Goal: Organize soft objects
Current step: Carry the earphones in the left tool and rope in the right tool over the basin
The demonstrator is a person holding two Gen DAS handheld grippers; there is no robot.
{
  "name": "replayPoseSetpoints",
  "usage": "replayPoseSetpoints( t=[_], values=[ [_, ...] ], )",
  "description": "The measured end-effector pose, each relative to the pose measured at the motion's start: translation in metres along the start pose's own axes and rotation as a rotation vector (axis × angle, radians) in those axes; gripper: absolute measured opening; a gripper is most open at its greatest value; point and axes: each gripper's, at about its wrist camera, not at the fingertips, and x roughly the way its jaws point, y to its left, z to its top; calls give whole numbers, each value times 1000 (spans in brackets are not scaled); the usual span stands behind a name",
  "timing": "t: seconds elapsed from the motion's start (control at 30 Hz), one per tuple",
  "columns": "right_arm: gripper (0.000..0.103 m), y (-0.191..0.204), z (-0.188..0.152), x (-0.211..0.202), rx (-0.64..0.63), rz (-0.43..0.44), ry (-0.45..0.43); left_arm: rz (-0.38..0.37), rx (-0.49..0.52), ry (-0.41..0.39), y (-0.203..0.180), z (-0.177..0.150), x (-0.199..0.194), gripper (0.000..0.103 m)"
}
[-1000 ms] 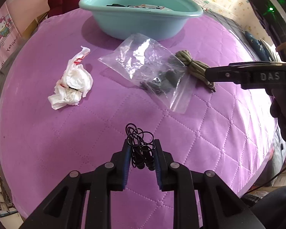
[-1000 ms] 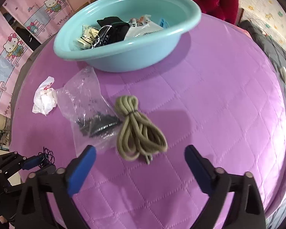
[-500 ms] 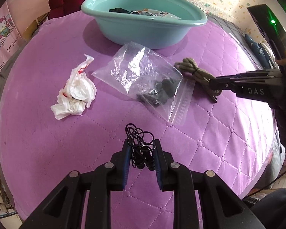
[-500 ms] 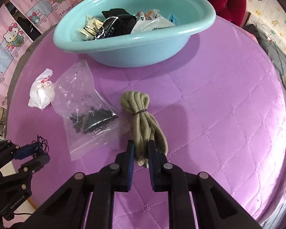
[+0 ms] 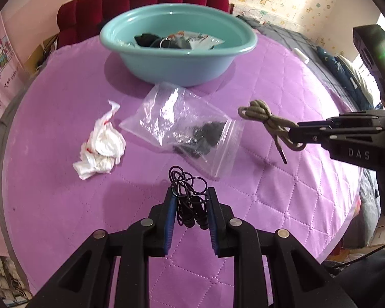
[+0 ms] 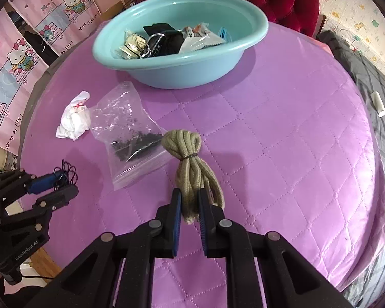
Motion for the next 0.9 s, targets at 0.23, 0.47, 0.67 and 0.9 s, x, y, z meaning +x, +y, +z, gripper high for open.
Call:
replayPoseSetpoints(
  t=[0.23,0.47,0.67,0.9],
  values=[
    [12,-3,-11,-19,9,-8,-38,-21,30,-33,-5,2,-12,25],
    [12,2,-13,-35,8,-23,-64,-21,61,-55,-10,5,-23,25],
    [12,4,-9,-54,13,-14,-83,-41,65,-54,-11,12,-35,25],
    [12,7,7,-85,18,11,-118,-52,88,-76,-17,32,-60,25]
  ],
)
